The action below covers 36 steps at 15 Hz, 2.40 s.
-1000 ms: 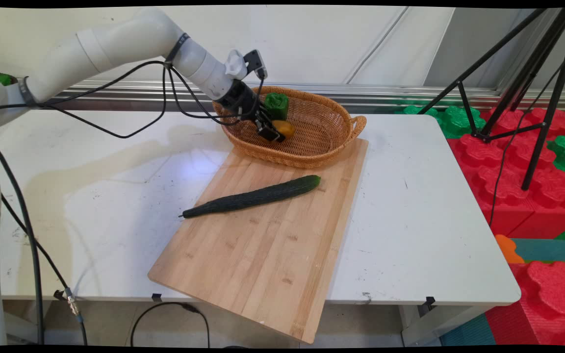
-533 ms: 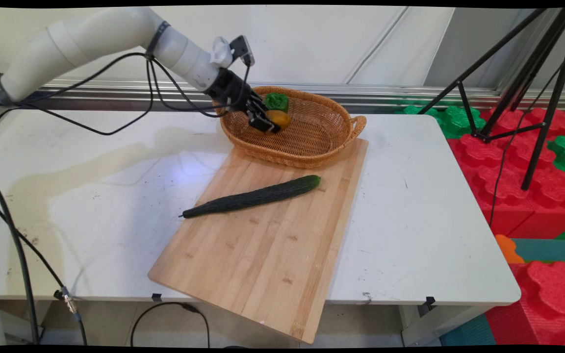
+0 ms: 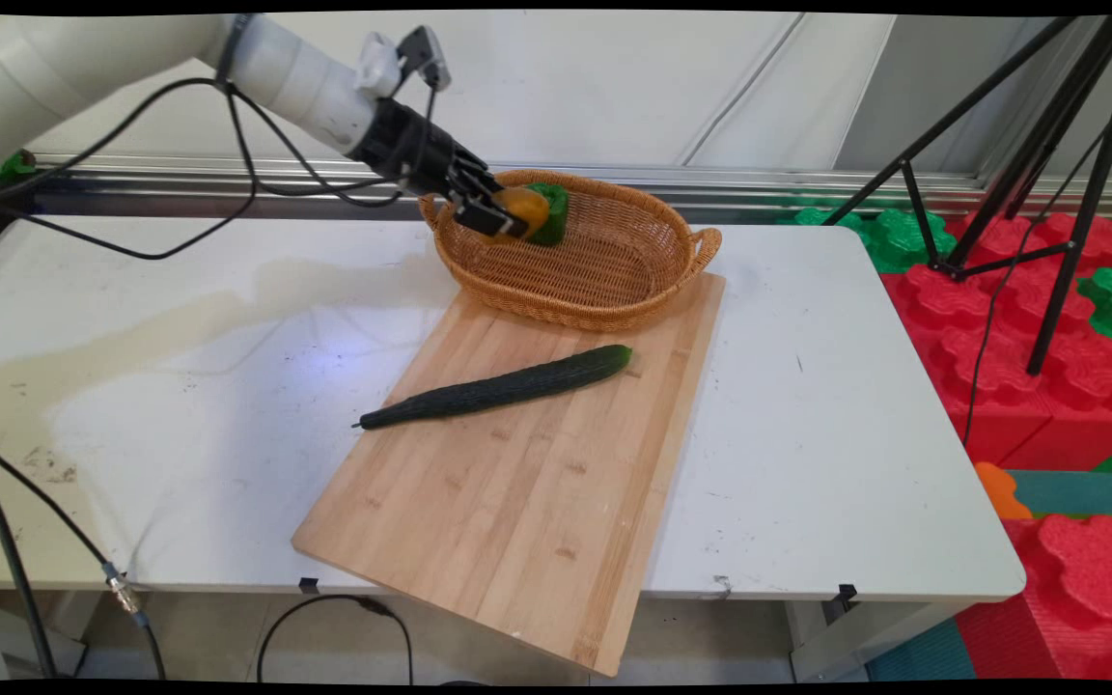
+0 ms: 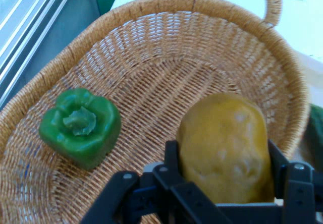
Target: Place the picked object on the cutting board
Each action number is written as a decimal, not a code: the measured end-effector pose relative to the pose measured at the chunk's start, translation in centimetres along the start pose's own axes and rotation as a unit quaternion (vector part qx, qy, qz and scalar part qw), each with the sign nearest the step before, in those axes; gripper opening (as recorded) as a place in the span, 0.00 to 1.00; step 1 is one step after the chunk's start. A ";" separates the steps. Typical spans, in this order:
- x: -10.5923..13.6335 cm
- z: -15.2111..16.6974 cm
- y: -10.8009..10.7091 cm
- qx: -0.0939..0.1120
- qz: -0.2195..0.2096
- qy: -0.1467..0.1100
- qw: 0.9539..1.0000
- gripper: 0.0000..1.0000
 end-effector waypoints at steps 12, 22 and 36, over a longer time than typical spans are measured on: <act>-2.8 -8.8 6.2 -0.064 0.047 -0.015 0.997 0.00; -6.0 -8.9 12.5 -0.125 0.098 -0.063 0.985 0.00; -9.3 0.3 18.5 -0.143 0.122 -0.125 0.974 0.00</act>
